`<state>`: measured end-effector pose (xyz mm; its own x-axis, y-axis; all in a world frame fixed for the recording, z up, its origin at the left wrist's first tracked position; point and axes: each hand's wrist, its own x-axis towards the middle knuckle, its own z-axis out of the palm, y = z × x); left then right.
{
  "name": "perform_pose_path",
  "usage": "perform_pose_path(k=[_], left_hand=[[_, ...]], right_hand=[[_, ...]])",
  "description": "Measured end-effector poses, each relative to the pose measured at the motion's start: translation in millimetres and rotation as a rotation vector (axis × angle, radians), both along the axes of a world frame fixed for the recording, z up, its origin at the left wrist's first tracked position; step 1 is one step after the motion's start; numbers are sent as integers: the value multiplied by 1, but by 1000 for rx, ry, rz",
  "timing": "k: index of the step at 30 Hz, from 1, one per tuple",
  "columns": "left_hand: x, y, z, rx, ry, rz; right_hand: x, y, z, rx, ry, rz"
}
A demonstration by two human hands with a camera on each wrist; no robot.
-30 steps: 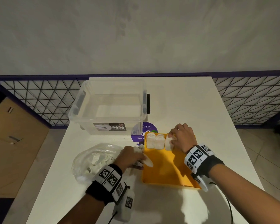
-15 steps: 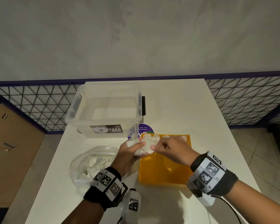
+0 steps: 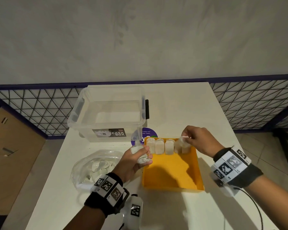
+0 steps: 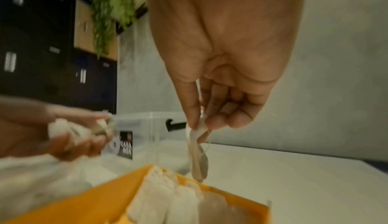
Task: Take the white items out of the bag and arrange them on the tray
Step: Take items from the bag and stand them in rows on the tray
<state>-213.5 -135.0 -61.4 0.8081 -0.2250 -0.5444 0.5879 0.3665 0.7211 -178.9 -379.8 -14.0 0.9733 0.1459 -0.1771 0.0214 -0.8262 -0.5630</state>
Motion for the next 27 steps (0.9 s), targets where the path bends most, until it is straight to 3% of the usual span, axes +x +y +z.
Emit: perform_pose_path(k=[7, 12, 27], left_hand=[[3, 0, 1, 1, 83, 47], [3, 3, 6, -12, 76, 29], [4, 3, 6, 54, 29, -141]], right_hand=[[14, -10, -43, -386, 59, 152], [22, 7, -51, -547, 16, 281], [30, 17, -61, -697, -124, 369]])
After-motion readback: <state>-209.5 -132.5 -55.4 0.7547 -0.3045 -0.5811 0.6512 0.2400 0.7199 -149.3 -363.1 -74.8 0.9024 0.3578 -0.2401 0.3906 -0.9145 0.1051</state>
